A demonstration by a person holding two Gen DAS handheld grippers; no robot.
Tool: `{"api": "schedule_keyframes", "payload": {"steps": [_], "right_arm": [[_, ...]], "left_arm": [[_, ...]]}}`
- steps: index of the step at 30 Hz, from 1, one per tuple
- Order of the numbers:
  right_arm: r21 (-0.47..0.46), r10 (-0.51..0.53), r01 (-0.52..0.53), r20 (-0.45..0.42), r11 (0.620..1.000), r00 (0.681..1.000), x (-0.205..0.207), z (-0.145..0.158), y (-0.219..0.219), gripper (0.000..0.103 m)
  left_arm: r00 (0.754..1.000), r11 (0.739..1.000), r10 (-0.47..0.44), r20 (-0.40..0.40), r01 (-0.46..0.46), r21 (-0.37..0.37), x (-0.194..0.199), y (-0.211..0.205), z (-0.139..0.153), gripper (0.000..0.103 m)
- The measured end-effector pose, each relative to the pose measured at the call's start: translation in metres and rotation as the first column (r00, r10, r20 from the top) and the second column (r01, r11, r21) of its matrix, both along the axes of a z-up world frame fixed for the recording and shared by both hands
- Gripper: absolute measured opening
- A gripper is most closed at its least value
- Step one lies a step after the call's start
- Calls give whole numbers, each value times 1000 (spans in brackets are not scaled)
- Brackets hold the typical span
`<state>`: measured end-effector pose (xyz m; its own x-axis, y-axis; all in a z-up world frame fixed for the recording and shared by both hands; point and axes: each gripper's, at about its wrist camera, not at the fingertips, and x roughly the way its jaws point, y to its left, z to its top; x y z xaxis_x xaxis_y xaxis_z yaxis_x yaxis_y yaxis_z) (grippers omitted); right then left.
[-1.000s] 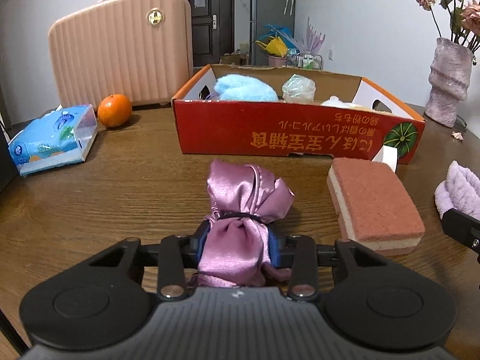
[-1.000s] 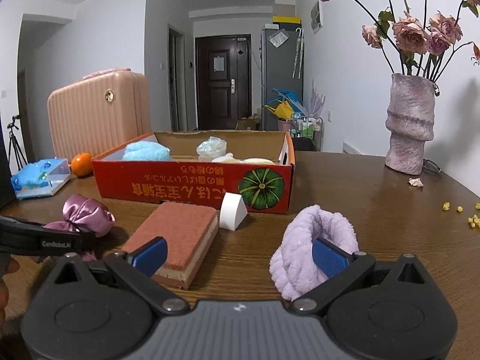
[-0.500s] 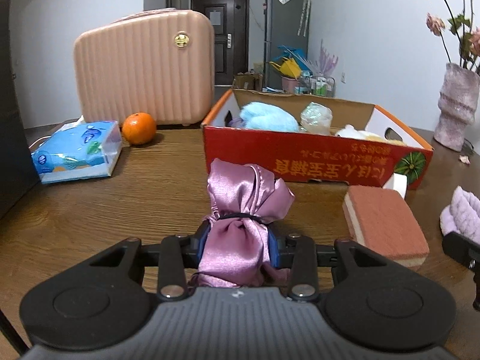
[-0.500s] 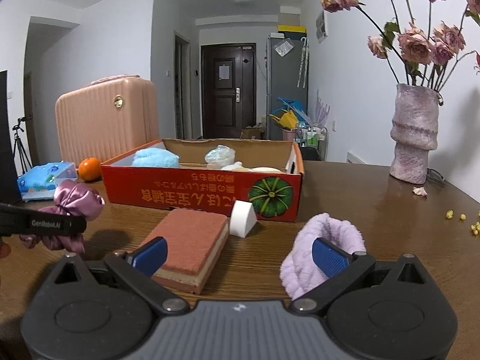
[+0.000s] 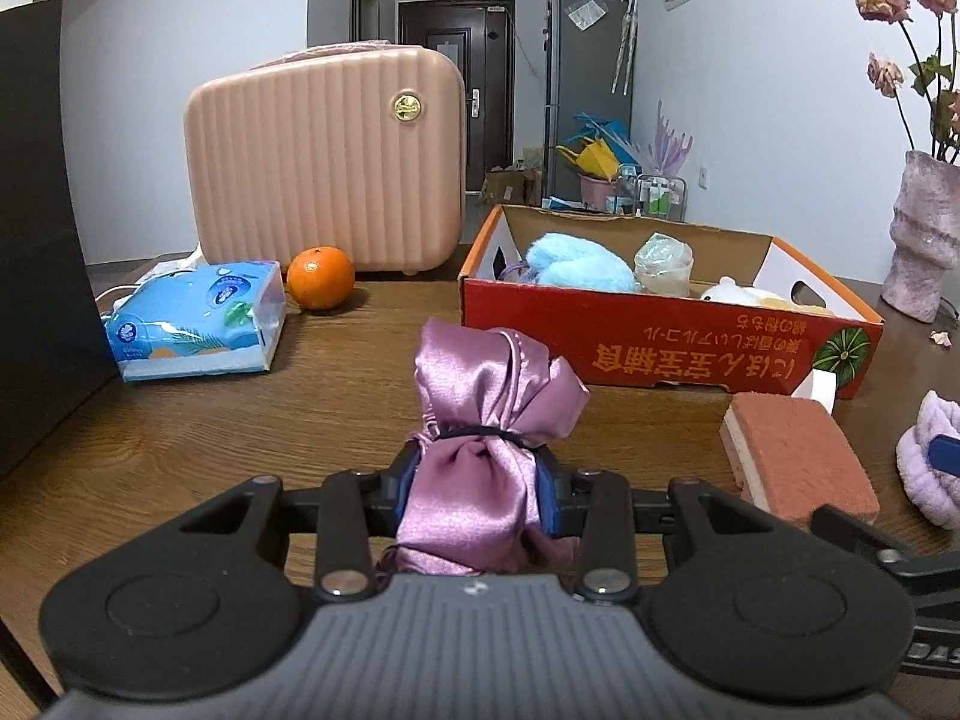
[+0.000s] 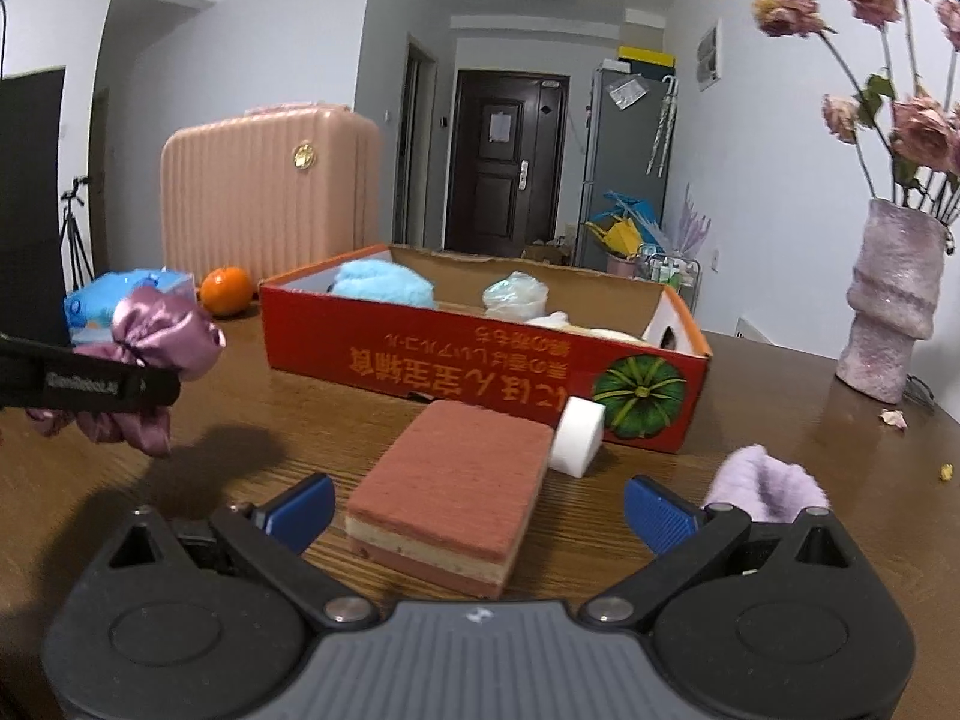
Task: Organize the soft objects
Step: 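Grasp the pink-and-cream sponge block with the right tool while the left tool holds the scrunchie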
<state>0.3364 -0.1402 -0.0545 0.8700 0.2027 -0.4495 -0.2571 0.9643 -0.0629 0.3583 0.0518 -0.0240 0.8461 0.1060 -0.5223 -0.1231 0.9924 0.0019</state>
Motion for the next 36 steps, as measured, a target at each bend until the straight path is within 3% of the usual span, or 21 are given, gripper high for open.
{"api": "schedule_keyframes", "payload": {"steps": [19, 26, 32, 36], "right_arm": [[-1, -124, 125, -163, 992, 979, 61, -14, 29, 101], [-8, -142, 143, -197, 990, 970, 67, -17, 31, 95], [13, -110, 116, -213, 993, 971, 66, -18, 29, 77], [10, -92, 96, -200, 995, 975, 62, -16, 32, 74]], "left_arm": [[1000, 1000, 4, 29, -3, -11, -6, 18, 7, 38], [1000, 1000, 6, 30, -6, -10, -7, 18, 7, 38], [1000, 1000, 5, 30, -4, -11, -7, 18, 7, 38], [1000, 1000, 6, 29, -5, -12, -8, 18, 7, 38]]}}
